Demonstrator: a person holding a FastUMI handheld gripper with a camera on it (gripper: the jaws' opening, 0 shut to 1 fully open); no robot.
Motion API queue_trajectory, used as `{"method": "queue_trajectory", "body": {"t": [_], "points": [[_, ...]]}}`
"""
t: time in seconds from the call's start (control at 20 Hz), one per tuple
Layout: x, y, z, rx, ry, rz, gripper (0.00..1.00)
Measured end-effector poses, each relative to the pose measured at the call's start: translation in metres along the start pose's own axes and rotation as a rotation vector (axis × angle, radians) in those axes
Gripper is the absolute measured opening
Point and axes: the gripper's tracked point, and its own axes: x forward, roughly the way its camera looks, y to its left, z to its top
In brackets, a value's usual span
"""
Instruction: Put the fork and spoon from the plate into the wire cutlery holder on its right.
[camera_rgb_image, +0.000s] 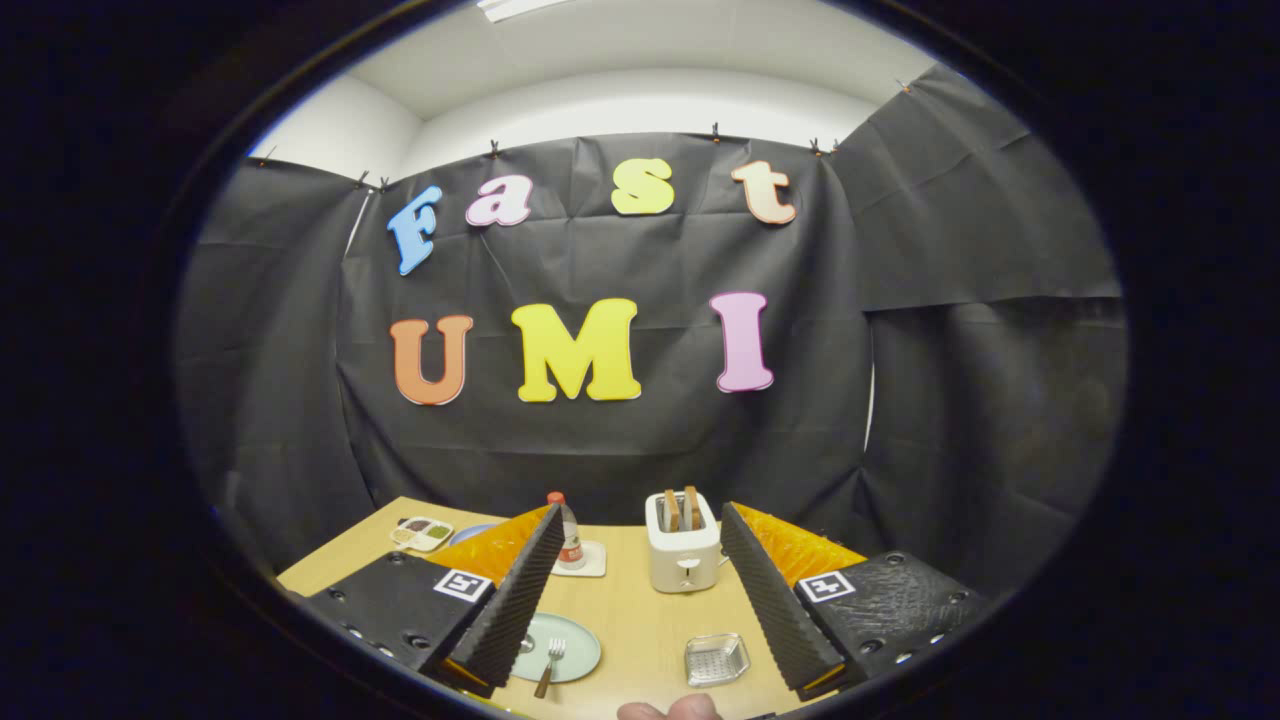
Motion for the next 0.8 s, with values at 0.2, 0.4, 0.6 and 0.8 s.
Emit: {"method": "queue_trajectory", "body": {"t": [0.2, 0.4, 0.6, 0.8], "points": [[0.013, 0.008, -0.025, -0.004, 0.059, 0.010, 0.95], [0.022, 0.024, -0.055, -0.031, 0.115, 0.032, 0.94], [0.029, 0.049, -0.103, -0.054, 0.214, 0.076, 0.94], [0.042, 0.072, -0.152, -0.058, 0.314, 0.091, 0.94]]}}
